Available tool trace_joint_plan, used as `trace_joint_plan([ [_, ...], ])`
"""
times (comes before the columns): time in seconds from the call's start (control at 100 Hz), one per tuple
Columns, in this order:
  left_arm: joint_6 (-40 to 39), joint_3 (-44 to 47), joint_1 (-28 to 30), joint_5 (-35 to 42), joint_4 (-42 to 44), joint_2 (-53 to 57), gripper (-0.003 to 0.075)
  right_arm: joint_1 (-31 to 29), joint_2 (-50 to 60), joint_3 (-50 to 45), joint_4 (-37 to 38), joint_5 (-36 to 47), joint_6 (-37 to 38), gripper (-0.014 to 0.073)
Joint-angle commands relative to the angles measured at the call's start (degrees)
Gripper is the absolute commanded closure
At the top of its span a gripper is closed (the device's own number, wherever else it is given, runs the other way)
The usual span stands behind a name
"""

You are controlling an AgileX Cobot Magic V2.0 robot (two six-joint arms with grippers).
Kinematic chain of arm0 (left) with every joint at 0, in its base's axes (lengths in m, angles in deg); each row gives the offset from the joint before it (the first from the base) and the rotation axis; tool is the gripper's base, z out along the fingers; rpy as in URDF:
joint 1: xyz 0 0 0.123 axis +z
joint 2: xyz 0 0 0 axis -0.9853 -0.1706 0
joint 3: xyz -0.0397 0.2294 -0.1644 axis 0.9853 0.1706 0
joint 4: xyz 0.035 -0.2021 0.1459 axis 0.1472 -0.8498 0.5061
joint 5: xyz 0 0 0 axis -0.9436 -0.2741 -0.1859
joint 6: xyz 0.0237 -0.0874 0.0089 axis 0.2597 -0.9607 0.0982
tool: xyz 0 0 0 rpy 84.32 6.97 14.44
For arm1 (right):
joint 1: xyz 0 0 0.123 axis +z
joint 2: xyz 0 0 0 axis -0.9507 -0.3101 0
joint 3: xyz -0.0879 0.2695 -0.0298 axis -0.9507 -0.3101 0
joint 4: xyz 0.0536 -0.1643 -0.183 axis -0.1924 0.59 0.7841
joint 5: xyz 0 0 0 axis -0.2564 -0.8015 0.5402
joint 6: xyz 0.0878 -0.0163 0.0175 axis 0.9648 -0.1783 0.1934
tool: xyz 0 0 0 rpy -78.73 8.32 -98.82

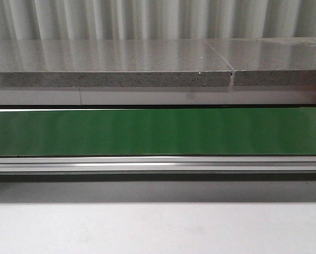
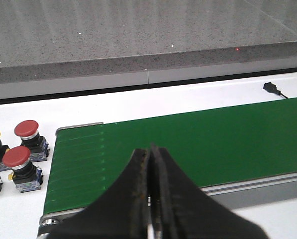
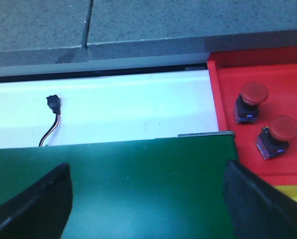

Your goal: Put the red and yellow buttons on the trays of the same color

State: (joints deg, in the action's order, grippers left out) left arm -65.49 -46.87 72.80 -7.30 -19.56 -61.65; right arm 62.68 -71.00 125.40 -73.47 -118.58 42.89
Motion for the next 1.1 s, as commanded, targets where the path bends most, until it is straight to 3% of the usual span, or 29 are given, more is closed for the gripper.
trace_joint_plan([
  [0.0, 0.11, -1.29, -0.42, 4.68, -0.73, -0.44, 0.074, 0.35, 4.72, -1.43, -0.32, 3.46, -1.89, -0.0021],
  [0.23, 0.11, -1.29, -0.42, 4.68, -0.73, -0.44, 0.074, 0.35, 12.39, -8.32, -0.32, 2.96, -2.33, -0.0015],
  [0.33, 0.11, -1.29, -0.42, 4.68, -0.73, -0.44, 0.074, 0.35, 14.84, -10.62, -0.32, 3.3, -3.21, 0.0048],
  [0.45, 0.11, -1.29, -0.42, 4.68, -0.73, -0.44, 0.074, 0.35, 15.91, -11.99, -0.32, 3.54, -3.21, 0.0235],
  [0.67, 0.11, -1.29, -0.42, 4.68, -0.73, -0.44, 0.074, 0.35, 15.97, -12.13, -0.32, 4.5, -3.21, 0.0668],
  [1.09, 0.11, -1.29, -0.42, 4.68, -0.73, -0.44, 0.074, 0.35, 15.97, -12.13, -0.32, 3.69, -3.21, 0.0661],
])
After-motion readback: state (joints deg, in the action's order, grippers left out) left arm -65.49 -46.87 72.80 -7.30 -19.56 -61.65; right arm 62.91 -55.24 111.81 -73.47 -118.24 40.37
